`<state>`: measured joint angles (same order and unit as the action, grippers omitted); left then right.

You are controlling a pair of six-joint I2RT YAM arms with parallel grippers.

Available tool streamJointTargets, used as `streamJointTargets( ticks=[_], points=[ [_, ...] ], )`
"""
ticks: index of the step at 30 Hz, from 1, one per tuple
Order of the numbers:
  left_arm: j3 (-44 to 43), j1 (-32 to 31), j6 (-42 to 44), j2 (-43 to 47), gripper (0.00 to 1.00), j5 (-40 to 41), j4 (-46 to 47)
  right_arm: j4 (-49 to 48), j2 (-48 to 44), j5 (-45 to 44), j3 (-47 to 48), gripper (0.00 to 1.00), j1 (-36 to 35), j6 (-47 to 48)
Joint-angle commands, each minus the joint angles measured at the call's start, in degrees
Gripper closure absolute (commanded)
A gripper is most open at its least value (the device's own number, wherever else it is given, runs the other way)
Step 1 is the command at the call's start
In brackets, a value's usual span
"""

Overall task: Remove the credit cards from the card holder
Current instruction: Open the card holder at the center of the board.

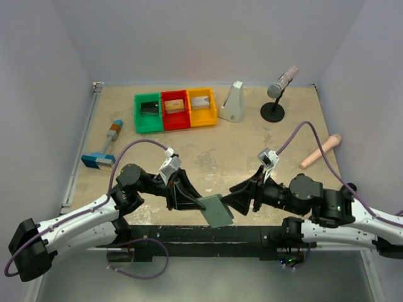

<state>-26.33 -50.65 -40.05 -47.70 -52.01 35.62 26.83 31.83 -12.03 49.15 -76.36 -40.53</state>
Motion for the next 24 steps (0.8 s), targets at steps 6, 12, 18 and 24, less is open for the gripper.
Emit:
streamJointTargets(
  ticks=[6, 12, 18, 24],
  points=[
    [3.29, -0.06, -7.04, -2.47, 1.0, -4.06, 26.31, -3.71, 1.48, 4.73, 1.13, 0.33, 0.42, -0.51],
    [4.18, -0.06, -12.23, -6.87, 1.0, -5.73, 39.86, -3.8, 2.53, 8.24, 2.44, 0.33, 0.51, -0.16],
    [2.6, -0.06, -10.05, -5.74, 1.0, -7.23, 38.57, -3.72, 4.29, 13.25, 4.11, 0.33, 0.51, 0.89],
    [0.93, 0.2, -6.45, -4.42, 1.0, -8.99, 33.56, -3.62, 3.94, 14.84, 4.56, 0.32, 0.51, 1.07]
  ],
)
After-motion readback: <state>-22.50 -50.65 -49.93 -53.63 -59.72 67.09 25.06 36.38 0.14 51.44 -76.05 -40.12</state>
